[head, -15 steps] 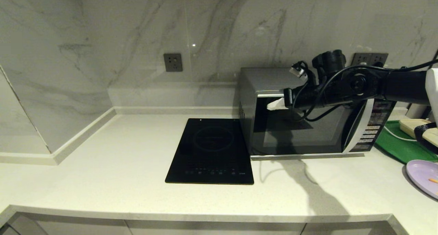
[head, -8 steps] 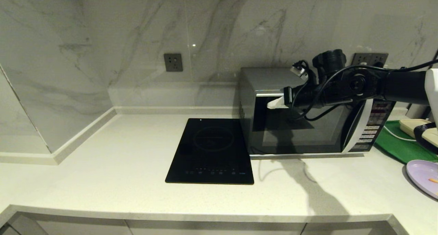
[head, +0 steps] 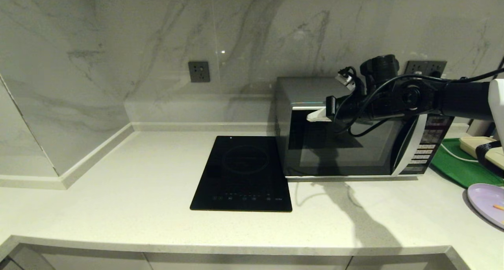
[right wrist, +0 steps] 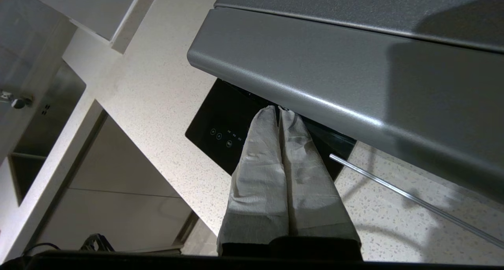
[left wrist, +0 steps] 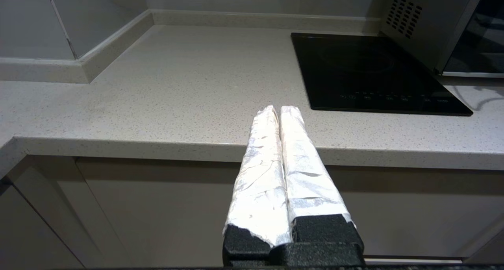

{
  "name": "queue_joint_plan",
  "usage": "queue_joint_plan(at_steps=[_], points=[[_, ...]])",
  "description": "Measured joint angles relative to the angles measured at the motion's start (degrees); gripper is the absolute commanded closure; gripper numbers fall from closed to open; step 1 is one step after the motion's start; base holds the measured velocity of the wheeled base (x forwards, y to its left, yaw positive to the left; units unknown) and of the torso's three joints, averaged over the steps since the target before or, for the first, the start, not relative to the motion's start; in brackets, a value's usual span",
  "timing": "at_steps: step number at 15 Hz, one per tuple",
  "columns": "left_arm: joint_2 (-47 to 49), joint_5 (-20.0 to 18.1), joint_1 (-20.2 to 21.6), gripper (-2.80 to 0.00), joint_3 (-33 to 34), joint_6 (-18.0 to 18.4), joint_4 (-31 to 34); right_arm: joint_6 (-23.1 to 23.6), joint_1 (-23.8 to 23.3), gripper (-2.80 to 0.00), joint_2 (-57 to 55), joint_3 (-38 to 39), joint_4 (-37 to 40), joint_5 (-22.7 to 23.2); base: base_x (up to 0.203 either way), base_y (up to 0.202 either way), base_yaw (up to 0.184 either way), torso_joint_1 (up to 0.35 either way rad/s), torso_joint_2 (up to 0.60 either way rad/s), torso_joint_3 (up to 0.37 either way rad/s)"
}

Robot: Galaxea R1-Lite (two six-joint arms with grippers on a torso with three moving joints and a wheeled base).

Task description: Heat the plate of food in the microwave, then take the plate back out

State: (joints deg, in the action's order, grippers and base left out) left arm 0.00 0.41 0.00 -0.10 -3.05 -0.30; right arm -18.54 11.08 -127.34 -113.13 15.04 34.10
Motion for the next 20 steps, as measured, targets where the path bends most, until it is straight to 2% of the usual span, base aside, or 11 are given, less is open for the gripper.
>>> queue_joint_plan(at_steps=[5,7,14,17,20], points=[[0.0,0.0,0.0,0.0,0.0,0.0,0.0,-0.1,0.0,0.0,0.6,0.1,1.0,0.1,0.0,0.0,0.0,0.0,0.0,0.0],[0.0,0.0,0.0,0.0,0.0,0.0,0.0,-0.1,-0.5,0.0,2.4,0.1,4.4,0.2,0.0,0.0,0.0,0.0,0.0,0.0],[0.0,0.0,0.0,0.0,0.0,0.0,0.0,1.2,-6.2,0.0,20.2,1.0,31.8,-0.4,0.0,0.0,0.0,0.0,0.0,0.0],[0.0,0.0,0.0,0.0,0.0,0.0,0.0,4.5,-8.4,0.0,30.3,1.6,45.9,-5.7,0.0,0.0,0.0,0.0,0.0,0.0],[0.0,0.0,0.0,0.0,0.0,0.0,0.0,8.9,-8.3,0.0,41.6,2.1,60.5,-10.6,0.0,0.0,0.0,0.0,0.0,0.0]])
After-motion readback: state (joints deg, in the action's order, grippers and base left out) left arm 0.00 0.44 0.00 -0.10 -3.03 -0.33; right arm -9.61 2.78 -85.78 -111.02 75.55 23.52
